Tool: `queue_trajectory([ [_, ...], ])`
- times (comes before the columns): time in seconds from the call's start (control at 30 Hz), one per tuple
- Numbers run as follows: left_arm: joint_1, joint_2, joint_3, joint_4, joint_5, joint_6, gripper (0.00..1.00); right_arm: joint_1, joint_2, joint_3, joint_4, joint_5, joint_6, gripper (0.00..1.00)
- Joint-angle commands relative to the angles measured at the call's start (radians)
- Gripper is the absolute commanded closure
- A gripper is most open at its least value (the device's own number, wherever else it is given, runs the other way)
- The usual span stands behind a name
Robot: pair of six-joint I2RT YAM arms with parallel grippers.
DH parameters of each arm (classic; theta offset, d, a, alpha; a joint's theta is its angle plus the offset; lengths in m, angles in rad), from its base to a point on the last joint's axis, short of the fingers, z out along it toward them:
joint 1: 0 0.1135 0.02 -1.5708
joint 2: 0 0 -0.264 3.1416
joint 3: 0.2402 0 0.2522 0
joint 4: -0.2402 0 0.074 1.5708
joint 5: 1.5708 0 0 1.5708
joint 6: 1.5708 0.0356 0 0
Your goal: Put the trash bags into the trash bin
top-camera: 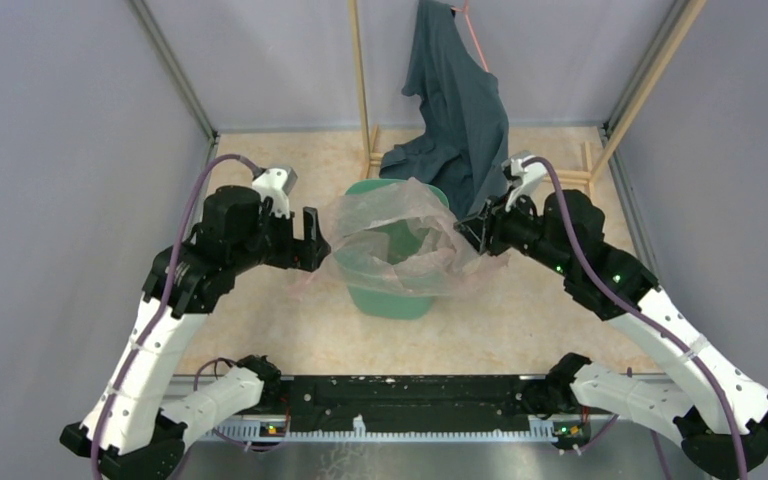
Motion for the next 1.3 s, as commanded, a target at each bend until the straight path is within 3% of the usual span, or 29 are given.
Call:
queue_trajectory([
  [0.0,-0.001,0.053,0.059,-0.035,-0.101,-0.012,0.09,0.003,0.012,-0.001,0.108,0.099,0.042,0.69],
  [0.23,-0.001,0.046,0.083,-0.003,0.098,-0.019,0.02,0.002,0.058,0.011,0.132,0.089,0.076,0.86],
  [0.43,-0.003,0.055,0.075,-0.032,0.027,-0.017,0.02,0.003,0.048,-0.003,0.144,0.073,0.077,0.91],
  [0.53,-0.002,0.062,0.067,-0.032,-0.018,-0.016,0.02,0.003,0.039,0.003,0.130,0.036,0.067,0.78],
  [0.63,-0.002,0.080,0.076,-0.027,-0.044,-0.016,0.07,0.003,0.021,0.009,0.113,-0.018,0.039,0.52],
  [0.83,-0.002,0.103,0.090,0.000,-0.061,-0.010,0.18,0.004,-0.013,0.015,0.087,-0.092,-0.017,0.21],
  [0.93,-0.003,0.121,0.101,0.004,-0.077,-0.004,0.21,0.002,0.013,0.019,0.084,-0.147,-0.053,0.14],
  [1.07,-0.002,0.144,0.120,0.007,-0.123,0.008,0.27,0.003,0.075,0.031,0.102,-0.129,-0.063,0.16],
  [1.13,-0.001,0.161,0.121,0.007,-0.138,0.014,0.31,0.004,0.087,0.029,0.130,-0.099,-0.050,0.22],
  [1.27,-0.003,0.181,0.125,0.016,-0.156,0.018,0.38,0.004,0.094,0.021,0.181,-0.004,-0.003,0.56],
])
